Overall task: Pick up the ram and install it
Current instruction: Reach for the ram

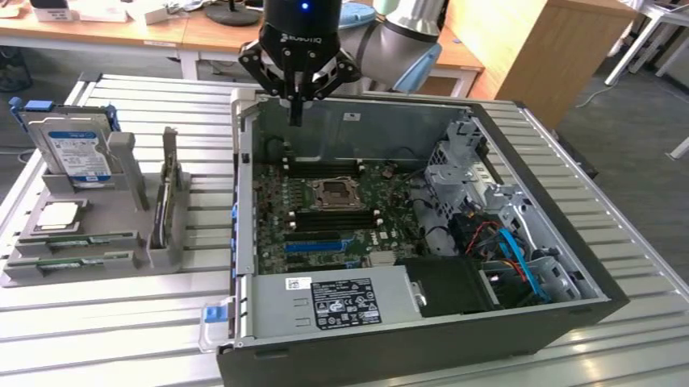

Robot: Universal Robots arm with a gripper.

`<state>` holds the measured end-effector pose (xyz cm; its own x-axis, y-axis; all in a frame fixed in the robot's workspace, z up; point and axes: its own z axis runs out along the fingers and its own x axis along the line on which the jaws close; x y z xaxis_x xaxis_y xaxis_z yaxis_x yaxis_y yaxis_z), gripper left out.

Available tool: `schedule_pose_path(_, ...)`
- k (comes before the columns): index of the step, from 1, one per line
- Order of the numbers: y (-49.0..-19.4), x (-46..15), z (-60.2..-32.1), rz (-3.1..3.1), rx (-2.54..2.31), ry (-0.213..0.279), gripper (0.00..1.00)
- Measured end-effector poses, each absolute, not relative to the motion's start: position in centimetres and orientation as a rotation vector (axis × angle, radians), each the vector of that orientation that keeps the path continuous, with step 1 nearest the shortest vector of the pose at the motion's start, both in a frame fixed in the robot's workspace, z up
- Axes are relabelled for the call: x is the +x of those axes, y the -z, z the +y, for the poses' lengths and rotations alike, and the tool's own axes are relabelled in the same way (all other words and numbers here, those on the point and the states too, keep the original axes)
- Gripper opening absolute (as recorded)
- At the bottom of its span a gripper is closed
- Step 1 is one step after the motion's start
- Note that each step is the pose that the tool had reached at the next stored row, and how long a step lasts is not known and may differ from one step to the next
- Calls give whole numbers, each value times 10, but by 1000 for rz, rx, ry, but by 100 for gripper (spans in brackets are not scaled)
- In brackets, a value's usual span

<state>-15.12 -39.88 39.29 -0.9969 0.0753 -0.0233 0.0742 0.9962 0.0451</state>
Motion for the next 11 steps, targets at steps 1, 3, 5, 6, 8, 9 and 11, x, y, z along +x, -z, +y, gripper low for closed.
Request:
schedule_pose_path(1,-393,-152,-399,3114,117,-69,11)
schedule_pose_path(3,-393,-155,-399,3114,117,-69,11)
schedule_pose_path(5,-393,-157,-399,3114,117,-69,11)
schedule_pose_path(6,-393,-158,-399,3114,117,-69,11)
schedule_pose_path(8,-393,-159,-399,3114,117,-69,11)
schedule_pose_path(9,-393,-160,-399,3114,117,-69,11)
schedule_pose_path(11,-393,-162,-399,3114,117,-69,11)
